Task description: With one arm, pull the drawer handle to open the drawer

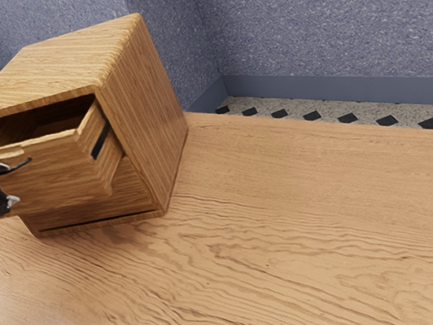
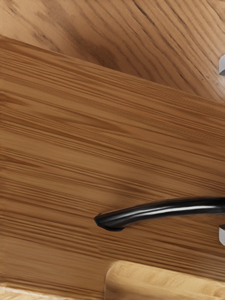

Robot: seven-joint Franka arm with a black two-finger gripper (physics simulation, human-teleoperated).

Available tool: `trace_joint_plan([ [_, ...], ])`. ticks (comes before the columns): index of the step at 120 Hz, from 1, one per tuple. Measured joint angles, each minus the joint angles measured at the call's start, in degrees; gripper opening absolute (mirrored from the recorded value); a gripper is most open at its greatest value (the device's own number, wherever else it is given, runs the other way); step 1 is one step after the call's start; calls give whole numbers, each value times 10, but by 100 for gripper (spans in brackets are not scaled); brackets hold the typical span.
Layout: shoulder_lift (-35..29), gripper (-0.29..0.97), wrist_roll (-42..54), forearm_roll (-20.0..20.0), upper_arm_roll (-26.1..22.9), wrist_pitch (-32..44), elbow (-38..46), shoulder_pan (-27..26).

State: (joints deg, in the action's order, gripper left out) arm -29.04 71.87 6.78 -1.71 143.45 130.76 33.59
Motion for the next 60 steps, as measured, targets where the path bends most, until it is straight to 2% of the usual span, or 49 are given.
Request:
trace_joint_plan([
  [60, -46, 37, -3, 0, 0, -7, 34, 0],
])
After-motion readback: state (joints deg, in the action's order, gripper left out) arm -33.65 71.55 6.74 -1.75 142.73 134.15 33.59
